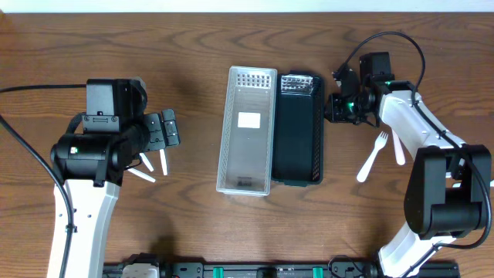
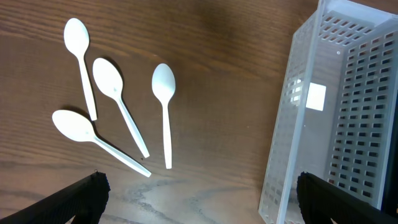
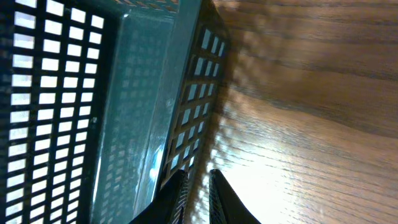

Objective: Pack container

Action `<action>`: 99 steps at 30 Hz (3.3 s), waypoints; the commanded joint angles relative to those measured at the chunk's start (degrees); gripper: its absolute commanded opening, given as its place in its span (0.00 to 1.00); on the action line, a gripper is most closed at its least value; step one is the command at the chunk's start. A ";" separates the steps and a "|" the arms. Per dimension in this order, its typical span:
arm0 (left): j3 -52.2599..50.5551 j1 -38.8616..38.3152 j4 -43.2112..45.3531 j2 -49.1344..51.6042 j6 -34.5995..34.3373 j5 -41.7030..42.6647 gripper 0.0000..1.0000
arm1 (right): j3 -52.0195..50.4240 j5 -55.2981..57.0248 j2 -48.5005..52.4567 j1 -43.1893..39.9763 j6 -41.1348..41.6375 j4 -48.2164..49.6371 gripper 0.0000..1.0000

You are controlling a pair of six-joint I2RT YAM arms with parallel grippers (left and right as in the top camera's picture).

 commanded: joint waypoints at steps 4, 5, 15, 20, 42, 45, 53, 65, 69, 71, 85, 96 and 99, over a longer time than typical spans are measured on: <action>1.14 0.28 0.02 0.22 1.01 -0.09 0.98 | 0.52 -3.72 0.20 0.74 -2.58 0.11 0.16; 1.14 0.28 0.02 0.22 1.01 -0.09 0.98 | 0.52 -4.72 0.20 0.74 -3.37 0.13 0.16; 1.14 0.28 0.02 0.22 1.01 -0.09 0.98 | 0.52 11.23 -0.68 0.02 6.75 -4.59 0.20; 1.14 0.28 0.02 0.22 1.01 -0.07 0.98 | 0.61 23.69 -4.00 -1.68 15.39 -14.38 0.34; 1.14 0.28 -1.07 0.22 0.96 -0.04 0.98 | 0.11 29.68 0.72 -9.29 25.97 -15.21 0.96; 1.14 0.28 -1.36 0.22 0.96 -0.04 0.98 | 0.11 29.64 2.01 -9.29 25.92 -13.97 0.96; 1.14 0.28 -1.33 0.22 0.96 -0.04 0.98 | -0.07 29.44 3.61 -9.27 25.09 -11.23 0.99; 1.14 0.28 -1.31 0.22 0.98 -0.04 0.98 | -0.09 28.44 7.85 -9.22 25.09 -10.38 0.99; 1.14 0.28 -1.31 0.22 0.98 -0.04 0.98 | -0.09 28.39 7.85 -9.22 25.09 -10.84 0.87; 1.14 0.28 -1.31 0.22 0.98 -0.04 0.98 | -0.09 28.39 7.85 -9.22 25.09 -11.58 0.79; 1.14 0.28 -1.31 0.22 0.98 -0.04 0.98 | -0.09 28.39 7.85 -9.22 25.09 -12.44 0.34; 1.14 0.28 -1.31 0.22 0.98 -0.04 0.98 | -0.09 28.41 7.76 -9.22 25.07 -12.57 0.22; 1.14 0.28 -1.31 0.22 0.98 -0.04 0.98 | -0.02 28.41 6.95 -9.22 25.07 -12.72 0.06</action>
